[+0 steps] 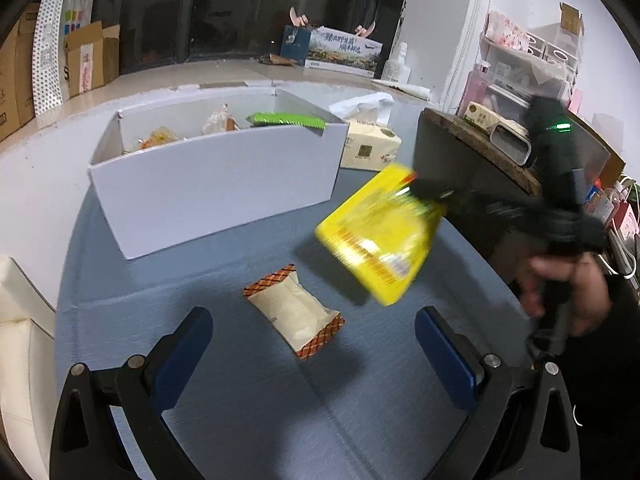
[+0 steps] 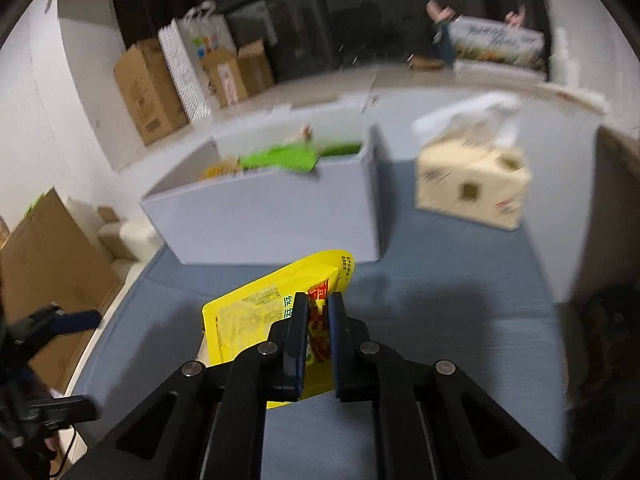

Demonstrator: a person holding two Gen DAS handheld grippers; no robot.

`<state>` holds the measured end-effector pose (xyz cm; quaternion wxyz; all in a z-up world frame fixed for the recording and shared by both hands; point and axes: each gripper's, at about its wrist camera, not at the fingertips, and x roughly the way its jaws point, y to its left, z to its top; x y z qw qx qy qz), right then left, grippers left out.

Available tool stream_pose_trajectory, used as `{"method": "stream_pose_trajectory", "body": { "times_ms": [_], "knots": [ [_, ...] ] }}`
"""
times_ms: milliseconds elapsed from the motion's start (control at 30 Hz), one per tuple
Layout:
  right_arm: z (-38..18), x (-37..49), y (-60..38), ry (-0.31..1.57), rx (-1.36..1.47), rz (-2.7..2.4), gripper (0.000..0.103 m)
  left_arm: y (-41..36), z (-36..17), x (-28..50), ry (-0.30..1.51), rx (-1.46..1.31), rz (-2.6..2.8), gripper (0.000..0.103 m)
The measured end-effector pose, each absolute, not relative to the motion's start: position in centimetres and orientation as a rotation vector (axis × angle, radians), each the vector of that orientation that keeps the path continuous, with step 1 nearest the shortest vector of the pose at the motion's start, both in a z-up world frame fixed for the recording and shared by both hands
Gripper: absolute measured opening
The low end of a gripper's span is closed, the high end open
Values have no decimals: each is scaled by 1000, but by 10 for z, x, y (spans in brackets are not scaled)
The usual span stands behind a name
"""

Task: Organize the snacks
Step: 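Grasp the small cracker pack with the left tool while the right tool holds the yellow bag, then lower both packs into the white box and open both tools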

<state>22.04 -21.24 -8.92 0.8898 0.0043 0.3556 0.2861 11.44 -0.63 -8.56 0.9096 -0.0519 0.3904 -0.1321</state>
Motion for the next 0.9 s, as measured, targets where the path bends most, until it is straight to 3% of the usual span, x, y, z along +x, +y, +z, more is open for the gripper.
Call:
{"method": "stream_pose_trajectory", "body": {
  "times_ms": [367, 733, 767, 833, 867, 900],
  "knots": [
    [-67, 198, -285, 685, 67, 497, 9, -32, -128, 176, 897, -163, -204, 103],
    [-89, 180, -305, 715, 120, 495, 9, -36, -168, 212, 1010, -144, 13, 102],
    [-89, 179, -305, 717, 119, 496, 9, -36, -167, 208, 993, -129, 7, 98],
    [-91, 176, -305, 723, 124, 498, 9, -36, -165, 200, 969, -71, 51, 62],
    [-92, 176, -305, 725, 127, 500, 9, -33, -163, 197, 959, -89, 28, 61],
    [-92, 176, -304, 725, 128, 504, 9, -29, -160, 194, 953, -113, -15, 53]
  ]
}}
